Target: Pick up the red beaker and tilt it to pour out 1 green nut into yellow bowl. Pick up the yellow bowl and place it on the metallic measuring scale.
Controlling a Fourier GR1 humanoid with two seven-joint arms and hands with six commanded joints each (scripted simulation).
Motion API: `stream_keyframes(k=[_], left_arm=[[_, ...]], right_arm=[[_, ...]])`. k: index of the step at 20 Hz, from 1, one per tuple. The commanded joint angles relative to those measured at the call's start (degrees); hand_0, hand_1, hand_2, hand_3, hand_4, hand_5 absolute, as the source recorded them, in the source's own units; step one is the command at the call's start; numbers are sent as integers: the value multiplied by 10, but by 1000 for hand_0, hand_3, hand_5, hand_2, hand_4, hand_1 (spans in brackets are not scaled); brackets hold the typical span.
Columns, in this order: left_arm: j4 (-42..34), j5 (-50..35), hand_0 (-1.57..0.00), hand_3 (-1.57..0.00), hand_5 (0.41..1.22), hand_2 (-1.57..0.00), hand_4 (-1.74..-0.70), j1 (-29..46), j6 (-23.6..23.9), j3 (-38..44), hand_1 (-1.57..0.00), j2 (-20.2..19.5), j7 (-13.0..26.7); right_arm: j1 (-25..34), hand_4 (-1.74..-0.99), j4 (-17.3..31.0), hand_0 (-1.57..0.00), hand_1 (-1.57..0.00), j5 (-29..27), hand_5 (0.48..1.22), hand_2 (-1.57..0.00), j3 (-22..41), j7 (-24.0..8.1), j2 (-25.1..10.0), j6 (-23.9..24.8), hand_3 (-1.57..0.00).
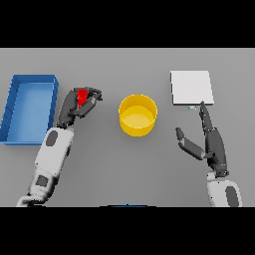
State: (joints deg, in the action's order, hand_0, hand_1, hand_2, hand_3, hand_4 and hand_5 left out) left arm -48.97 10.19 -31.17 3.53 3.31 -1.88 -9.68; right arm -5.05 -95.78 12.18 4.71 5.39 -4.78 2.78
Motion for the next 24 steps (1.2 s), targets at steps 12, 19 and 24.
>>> stream_keyframes(k=[12,19,24], left_arm=[[-95,-24,-1551,-1545,1114,-1552,-1716,2,32,-21,-1551,-2,7],[-143,72,-1564,-1562,1117,-1565,-1733,-28,2,-133,-1565,-61,126],[-127,121,-1567,-1565,1117,-1567,-1736,-63,6,-182,-1567,-78,179]], right_arm=[[-1,-1263,-10,1,1,8,654,1,4,0,0,4,1],[-4,-1256,-20,1,1,22,676,1,9,-13,-3,8,1],[-13,-1255,-12,1,1,27,681,1,14,-6,0,7,1]])
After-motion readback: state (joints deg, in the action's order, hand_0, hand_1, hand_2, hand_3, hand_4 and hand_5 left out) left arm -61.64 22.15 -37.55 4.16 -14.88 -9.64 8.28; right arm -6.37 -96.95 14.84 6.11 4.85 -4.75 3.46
